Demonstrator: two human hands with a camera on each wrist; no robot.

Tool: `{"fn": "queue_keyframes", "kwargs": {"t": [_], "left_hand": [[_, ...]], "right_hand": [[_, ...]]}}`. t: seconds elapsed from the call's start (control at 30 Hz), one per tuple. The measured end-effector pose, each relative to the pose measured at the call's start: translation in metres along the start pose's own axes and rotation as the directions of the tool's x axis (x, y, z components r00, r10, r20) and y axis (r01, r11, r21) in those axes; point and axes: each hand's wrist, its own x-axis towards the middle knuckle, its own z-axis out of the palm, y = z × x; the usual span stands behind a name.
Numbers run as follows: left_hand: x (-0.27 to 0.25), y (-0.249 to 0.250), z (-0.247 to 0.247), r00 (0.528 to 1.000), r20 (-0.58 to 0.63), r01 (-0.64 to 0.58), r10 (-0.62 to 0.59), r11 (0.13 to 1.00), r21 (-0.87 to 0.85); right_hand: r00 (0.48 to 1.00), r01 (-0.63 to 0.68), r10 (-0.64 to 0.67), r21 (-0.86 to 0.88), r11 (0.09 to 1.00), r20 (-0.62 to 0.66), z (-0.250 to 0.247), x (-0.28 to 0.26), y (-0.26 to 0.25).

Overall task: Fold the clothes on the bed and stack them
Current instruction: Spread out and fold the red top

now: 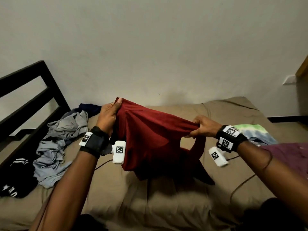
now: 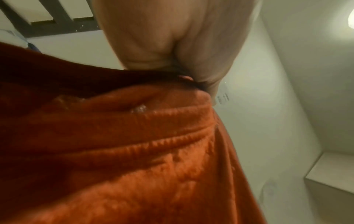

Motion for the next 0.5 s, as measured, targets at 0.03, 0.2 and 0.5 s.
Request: {"fn": "queue_keyframes", "kwargs": {"t": [0.03,0.2,0.5], "left_hand": [[-0.007,-0.003,0.001,1.000,0.003,0.020,-0.020,1.000,-0.010],[-0.054,-0.044,0.019,0.977,0.170,0.118,-0.129,0.990,0.071],[-0.145,-0.267,0.013,0.699,0.143,-0.037,-0.701,0.164,0.986]], "right_hand": [[0.998,-0.009,0.012,0.061,0.998,-0.064,0.001,-0.004,0.010],[0.833,-0.098,0.093,0.019,0.995,-0.545,0.015,0.000,0.076],[0.888,-0.396,0.452,-0.644,0.654,-0.087,0.157,-0.046,0.220]]}}
